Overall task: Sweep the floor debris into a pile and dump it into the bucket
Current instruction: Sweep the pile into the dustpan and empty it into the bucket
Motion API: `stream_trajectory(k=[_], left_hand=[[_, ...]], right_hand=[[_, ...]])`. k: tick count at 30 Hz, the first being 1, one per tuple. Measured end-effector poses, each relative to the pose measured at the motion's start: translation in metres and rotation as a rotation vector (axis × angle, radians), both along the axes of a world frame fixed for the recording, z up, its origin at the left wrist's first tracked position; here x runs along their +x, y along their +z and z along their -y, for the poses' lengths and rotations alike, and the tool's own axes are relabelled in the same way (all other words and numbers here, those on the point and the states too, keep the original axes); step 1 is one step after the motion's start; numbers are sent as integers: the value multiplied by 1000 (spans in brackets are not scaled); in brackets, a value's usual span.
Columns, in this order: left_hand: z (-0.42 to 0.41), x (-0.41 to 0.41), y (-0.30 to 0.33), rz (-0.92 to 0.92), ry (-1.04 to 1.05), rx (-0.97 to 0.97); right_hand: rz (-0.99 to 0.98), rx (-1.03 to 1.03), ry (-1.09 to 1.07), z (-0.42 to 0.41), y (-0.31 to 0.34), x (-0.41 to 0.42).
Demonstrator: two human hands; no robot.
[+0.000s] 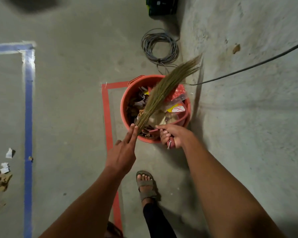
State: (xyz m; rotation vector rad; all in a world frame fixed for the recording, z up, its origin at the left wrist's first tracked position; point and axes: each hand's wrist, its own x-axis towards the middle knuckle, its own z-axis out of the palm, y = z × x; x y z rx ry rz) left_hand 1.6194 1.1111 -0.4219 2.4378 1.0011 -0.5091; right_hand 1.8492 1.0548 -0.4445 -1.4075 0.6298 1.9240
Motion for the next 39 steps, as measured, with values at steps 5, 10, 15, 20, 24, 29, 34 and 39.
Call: stream_trajectory(k=[5,10,15,20,24,29,34,39], left_hand=[[0,6,8,-16,-40,5],[-3,8,22,-66,-77,10],[-9,1,40,-86,-92,40],[-12,-15,49,-101,-126,78],[-9,-30,55,-106,-138,98],[-8,-47,61,-118,-143,127],[-15,-64,69,-88,-101,169],[-29,-79,74,-63,-68,213]], right_hand=[[86,-74,242,-16,21,23],[147,-120,405,-20,50,36],[260,-199,563,-13,66,40],[534,-226,755,-4,95,35],[913,-294,979,6,120,28],[867,-310,959,14,126,10],[884,-285,870,18,117,-10],[811,-301,818,17,109,-11]])
